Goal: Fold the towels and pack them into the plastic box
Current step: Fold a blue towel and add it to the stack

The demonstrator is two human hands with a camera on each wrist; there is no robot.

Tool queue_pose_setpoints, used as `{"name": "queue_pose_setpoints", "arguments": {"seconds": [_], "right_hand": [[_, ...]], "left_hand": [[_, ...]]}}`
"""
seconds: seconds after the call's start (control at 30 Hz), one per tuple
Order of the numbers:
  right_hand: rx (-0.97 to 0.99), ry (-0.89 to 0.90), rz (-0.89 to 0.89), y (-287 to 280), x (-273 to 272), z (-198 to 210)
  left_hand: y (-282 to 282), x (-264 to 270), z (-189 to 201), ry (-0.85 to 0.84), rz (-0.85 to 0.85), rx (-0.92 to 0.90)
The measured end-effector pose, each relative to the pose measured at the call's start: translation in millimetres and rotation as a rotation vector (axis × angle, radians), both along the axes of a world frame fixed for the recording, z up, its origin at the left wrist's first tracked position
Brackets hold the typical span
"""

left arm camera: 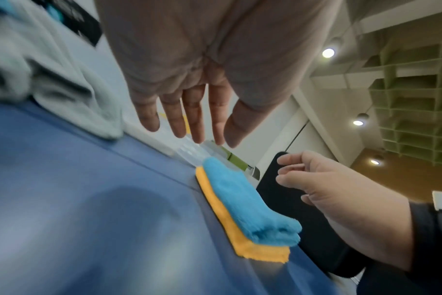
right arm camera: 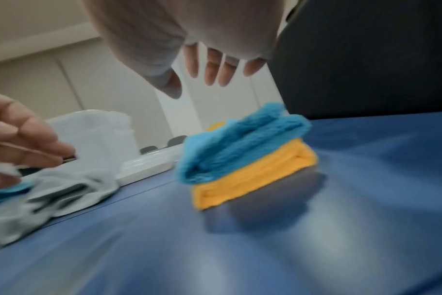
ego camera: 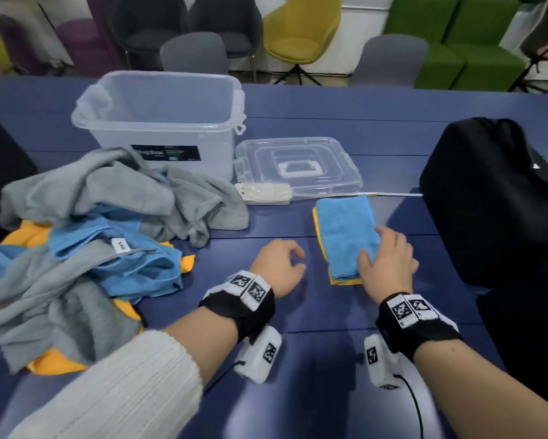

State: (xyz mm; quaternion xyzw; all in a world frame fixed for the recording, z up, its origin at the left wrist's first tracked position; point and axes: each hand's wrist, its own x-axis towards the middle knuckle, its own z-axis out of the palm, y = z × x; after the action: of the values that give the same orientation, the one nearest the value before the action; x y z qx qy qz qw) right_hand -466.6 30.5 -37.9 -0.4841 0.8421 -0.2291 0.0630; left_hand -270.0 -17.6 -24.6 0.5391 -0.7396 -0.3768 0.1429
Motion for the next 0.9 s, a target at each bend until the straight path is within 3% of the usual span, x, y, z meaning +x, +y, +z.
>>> {"name": "queue_pose_setpoints", "arguments": {"seconds": [0.13, 0.23, 0.3, 0.37, 0.5, 0.57, 0.67, 0.73, 0.77, 0.9], "right_hand": [[-0.179, 0.009, 0.329, -10.3, 69.1, 14.1], [-0.194, -0.001, 0.647, -19.2, 133.9, 23.6], [-0.129, -0.009, 0.821, -24.4, 178.0, 26.5], [0.090, -0.005, 0.953, -28.9, 218.0, 30.5], [0.438, 0.061, 1.018, -45.5, 266.3, 29.5], [0.436, 0.039, 0.986, -51.5, 276.0, 28.2], [0.240, -0.114, 0.852, -51.3, 274.1, 38.0], [0.031, -0.250, 0.746, -49.2, 269.0, 55.6], [-0.054, -0.318, 0.681, -48.2, 266.7, 66.6], [-0.267, -0.472, 0.550, -49.7, 262.4, 110.1]], "left_hand": [[-1.9, 93.6, 18.0, -0.001, 0.066, -0.303], [-2.9, 160.4, 34.1, -0.316, 0.123, -0.572], [-2.3, 194.0, 42.0, -0.448, 0.139, -0.600], [-2.2, 215.3, 47.0, -0.553, 0.132, -0.528], [-7.5, 232.5, 41.5, -0.739, 0.055, -0.398], [-12.1, 236.4, 37.2, -0.760, 0.034, -0.406], [-15.2, 237.6, 39.2, -0.803, 0.041, -0.395], [-16.4, 239.7, 46.9, -0.763, 0.061, -0.444], [-17.2, 242.0, 52.1, -0.665, 0.090, -0.497], [-22.2, 242.2, 91.3, -0.007, 0.075, -0.508]]}}
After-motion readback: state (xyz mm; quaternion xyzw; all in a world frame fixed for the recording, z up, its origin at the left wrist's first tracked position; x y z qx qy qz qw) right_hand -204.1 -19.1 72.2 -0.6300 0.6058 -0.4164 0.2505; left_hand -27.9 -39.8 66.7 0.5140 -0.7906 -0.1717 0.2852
